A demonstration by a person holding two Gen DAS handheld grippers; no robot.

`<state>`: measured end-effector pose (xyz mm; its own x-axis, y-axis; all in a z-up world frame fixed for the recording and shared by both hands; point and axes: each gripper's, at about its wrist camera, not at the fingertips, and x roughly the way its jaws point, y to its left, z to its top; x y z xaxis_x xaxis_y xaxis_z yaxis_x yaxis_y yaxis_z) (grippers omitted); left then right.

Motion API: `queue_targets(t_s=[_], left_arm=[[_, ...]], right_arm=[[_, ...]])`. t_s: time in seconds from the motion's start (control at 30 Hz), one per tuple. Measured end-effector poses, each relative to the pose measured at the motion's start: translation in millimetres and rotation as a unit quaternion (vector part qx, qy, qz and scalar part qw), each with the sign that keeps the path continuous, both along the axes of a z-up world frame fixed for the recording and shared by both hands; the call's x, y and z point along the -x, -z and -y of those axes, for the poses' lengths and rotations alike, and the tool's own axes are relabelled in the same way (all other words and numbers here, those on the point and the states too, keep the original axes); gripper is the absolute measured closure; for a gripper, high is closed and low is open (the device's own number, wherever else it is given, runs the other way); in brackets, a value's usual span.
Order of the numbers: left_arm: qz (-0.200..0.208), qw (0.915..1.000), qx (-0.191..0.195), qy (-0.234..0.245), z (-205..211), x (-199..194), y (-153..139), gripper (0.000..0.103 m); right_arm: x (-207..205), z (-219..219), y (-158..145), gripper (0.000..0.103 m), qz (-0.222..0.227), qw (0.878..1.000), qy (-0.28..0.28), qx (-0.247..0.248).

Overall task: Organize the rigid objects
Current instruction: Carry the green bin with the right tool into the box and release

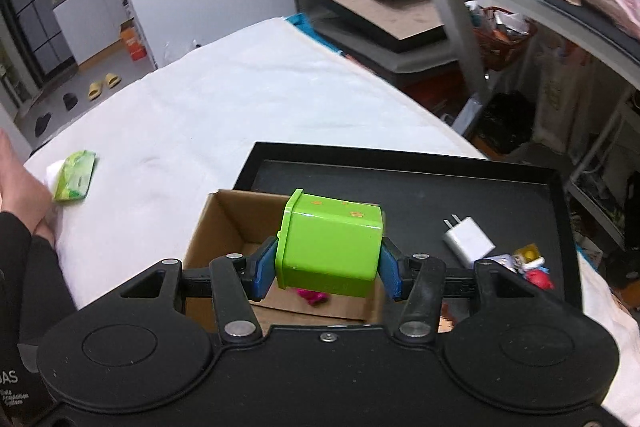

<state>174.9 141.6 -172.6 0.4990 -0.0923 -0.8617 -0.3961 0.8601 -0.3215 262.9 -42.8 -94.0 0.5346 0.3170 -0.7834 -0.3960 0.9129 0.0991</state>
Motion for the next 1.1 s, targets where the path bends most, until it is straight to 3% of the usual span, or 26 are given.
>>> queue_targets(t_s=[0.4, 0.77, 0.97, 1.1], left_arm=[[-0.002, 0.9994, 0.027, -0.023, -6.2, 0.9, 3.6, 0.085], [-0.004, 0.9996, 0.019, -0.021, -4.5, 1.4, 2.3, 0.085], [-0.006, 0.9996, 0.018, -0.021, -4.5, -1.0, 1.4, 0.084], [-0.004, 0.9998, -0.007, -0.017, 1.3, -2.8, -4.5, 0.083]], right_arm=[[1.1, -41.4, 22.1, 0.052, -0.018, 0.999, -0.051, 0.009], [-20.9, -61.2, 49.1, 0.05, -0.039, 0.996, -0.086, -0.01], [-18.6, -52.7, 50.3, 0.037, -0.038, 0.996, -0.084, -0.016], [-12.1, -37.4, 44.0, 0.031, -0.035, 0.996, -0.083, -0.024]])
